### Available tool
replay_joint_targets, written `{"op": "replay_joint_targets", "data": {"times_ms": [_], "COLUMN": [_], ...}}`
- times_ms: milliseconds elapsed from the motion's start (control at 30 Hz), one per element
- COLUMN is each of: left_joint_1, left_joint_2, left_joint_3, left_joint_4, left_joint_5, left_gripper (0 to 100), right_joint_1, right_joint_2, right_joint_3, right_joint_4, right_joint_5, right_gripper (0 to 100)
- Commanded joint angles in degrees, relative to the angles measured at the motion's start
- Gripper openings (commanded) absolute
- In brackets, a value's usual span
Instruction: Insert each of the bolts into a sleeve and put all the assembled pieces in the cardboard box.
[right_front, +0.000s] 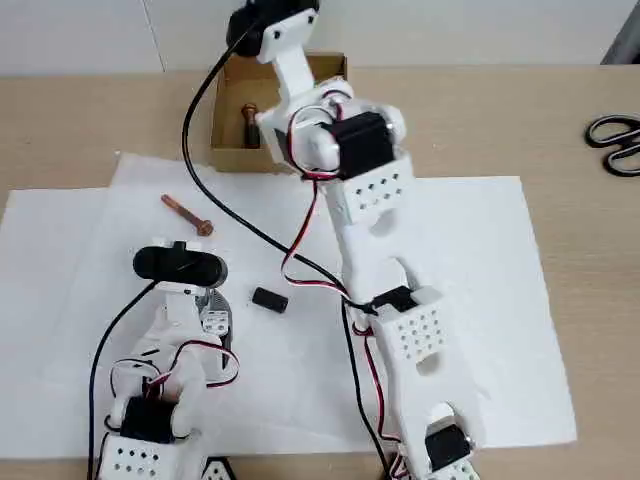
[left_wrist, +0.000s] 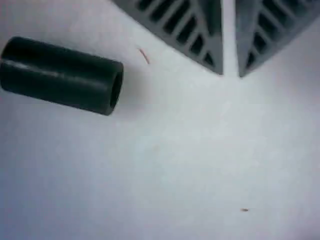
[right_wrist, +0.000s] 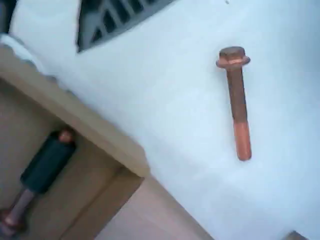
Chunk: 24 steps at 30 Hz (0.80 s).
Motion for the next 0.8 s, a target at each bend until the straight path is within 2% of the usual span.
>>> {"op": "replay_joint_targets", "data": {"times_ms": [0,167,267,333,567,767], "left_joint_1": [-2.46,-14.68,-22.42,-25.41,-27.16,-30.24], "left_joint_2": [-0.44,-0.44,-0.44,-0.44,-0.44,-0.44], "left_joint_3": [-0.22,-0.31,-0.40,-1.19,-2.86,-2.68], "left_joint_4": [-1.58,-8.26,-13.01,-13.19,-6.24,-8.97], "left_joint_5": [0.00,0.00,-0.35,-0.44,-0.44,-0.09], "left_gripper": [0,0,0,0,0,0], "right_joint_1": [-0.75,-0.92,-1.01,-1.01,-0.84,-0.92], "right_joint_2": [-6.55,-16.31,-25.45,-32.13,-49.27,-57.54], "right_joint_3": [-1.32,9.85,24.18,35.60,66.99,84.31], "right_joint_4": [1.45,1.63,1.45,1.10,0.13,-1.01], "right_joint_5": [-0.88,-1.76,-5.10,-6.33,-6.95,-6.95], "right_gripper": [8.0,8.0,8.1,8.2,8.3,8.4]}}
